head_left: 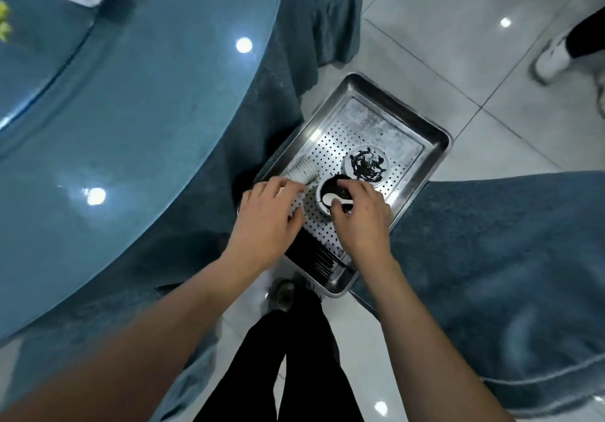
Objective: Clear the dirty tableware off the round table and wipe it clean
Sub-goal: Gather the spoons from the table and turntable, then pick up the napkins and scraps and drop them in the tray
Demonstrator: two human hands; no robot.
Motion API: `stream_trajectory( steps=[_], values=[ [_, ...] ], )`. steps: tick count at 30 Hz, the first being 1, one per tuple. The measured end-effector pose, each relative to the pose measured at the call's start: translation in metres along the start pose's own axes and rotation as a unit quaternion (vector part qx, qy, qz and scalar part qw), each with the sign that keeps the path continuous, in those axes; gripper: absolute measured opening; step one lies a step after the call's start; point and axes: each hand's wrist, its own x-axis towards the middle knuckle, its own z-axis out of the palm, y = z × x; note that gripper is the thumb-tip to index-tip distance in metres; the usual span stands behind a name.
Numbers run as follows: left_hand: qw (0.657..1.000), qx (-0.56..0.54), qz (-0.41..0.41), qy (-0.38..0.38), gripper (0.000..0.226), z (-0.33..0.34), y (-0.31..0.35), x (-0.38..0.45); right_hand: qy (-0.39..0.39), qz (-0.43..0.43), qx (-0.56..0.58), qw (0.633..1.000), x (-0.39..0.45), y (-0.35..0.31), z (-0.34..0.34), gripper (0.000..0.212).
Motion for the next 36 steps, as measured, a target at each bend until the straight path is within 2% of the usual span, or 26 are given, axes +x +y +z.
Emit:
stream_trajectory(
  steps=[9, 15, 21, 27, 32, 36],
  values=[
    [0.992, 0.013, -0.082, 0.098, 0.033, -0.096, -0.003, -0.042, -0.018, -0.136, 0.006, 0.990, -0.003, -0.098, -0.058, 0.036],
    [0.973, -0.005, -0.164, 0.162, 0.030, -0.138, -0.028, -0.061, -0.050, -0.220, 0.012, 0.974, 0.012, -0.167, -0.054, 0.037],
    [0.949, -0.040, -0.233, 0.210, 0.030, -0.165, -0.078, -0.080, -0.087, -0.295, -0.029, 0.951, 0.025, -0.242, -0.030, 0.037],
    [0.932, -0.066, -0.280, 0.222, 0.046, -0.189, -0.145, -0.084, -0.117, -0.324, -0.051, 0.937, 0.039, -0.308, 0.014, 0.035],
    [0.926, -0.067, -0.309, 0.207, 0.027, -0.204, -0.204, -0.084, -0.136, -0.326, -0.073, 0.933, 0.051, -0.355, 0.053, 0.035],
    [0.930, -0.069, -0.310, 0.185, 0.029, -0.215, -0.240, -0.081, -0.148, -0.323, -0.083, 0.931, 0.057, -0.384, 0.075, 0.034]
  ],
)
